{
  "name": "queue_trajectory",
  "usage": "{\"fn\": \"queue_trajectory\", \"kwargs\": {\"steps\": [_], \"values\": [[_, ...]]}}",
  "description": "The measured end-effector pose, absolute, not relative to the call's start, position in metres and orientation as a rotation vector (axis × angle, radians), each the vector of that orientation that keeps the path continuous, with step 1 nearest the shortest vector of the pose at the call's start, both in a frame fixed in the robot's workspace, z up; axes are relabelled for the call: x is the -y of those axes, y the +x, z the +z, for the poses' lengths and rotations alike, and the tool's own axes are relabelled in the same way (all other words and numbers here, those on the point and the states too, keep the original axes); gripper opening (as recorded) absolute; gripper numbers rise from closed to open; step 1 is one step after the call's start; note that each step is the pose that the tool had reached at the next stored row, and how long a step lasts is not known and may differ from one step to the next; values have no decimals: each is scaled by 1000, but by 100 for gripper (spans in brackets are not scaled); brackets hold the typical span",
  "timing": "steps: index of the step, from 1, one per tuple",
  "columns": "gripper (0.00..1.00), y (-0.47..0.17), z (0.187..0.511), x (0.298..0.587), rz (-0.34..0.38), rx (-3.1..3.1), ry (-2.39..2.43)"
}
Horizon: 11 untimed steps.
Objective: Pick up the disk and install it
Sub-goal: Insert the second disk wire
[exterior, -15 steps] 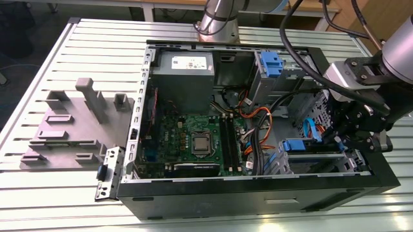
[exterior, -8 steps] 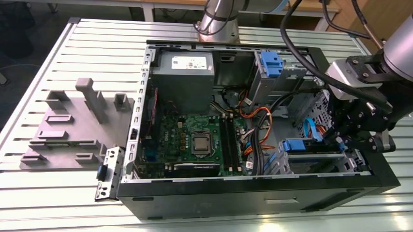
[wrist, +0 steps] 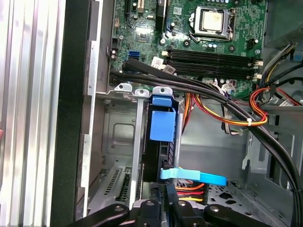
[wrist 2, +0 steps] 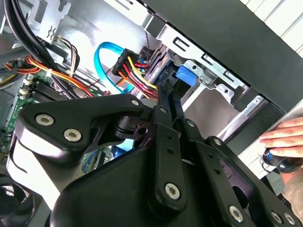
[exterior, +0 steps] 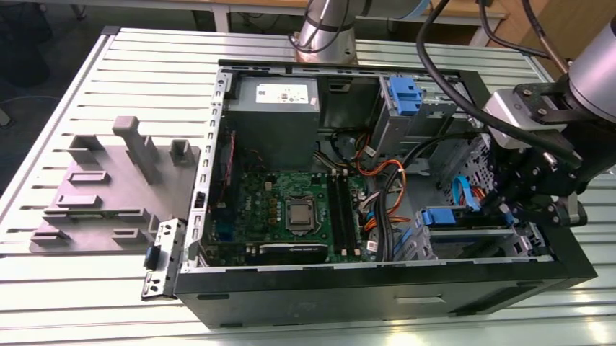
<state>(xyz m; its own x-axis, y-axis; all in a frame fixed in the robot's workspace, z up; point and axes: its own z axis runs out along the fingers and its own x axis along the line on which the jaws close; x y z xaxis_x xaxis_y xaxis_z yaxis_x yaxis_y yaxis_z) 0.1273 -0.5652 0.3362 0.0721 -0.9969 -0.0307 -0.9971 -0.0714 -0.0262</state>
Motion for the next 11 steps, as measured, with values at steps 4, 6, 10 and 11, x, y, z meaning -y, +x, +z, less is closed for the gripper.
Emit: {"fn": "queue_trajectory", "kwargs": {"steps": [4,6,10,11], "values": [[16,127,335,565,7,-2113,-2270],[16,127,335,565,7,-2113,-2270],[16,127,332,565,8,-2113,-2270],[16,127,332,565,8,-2113,-2270]]}}
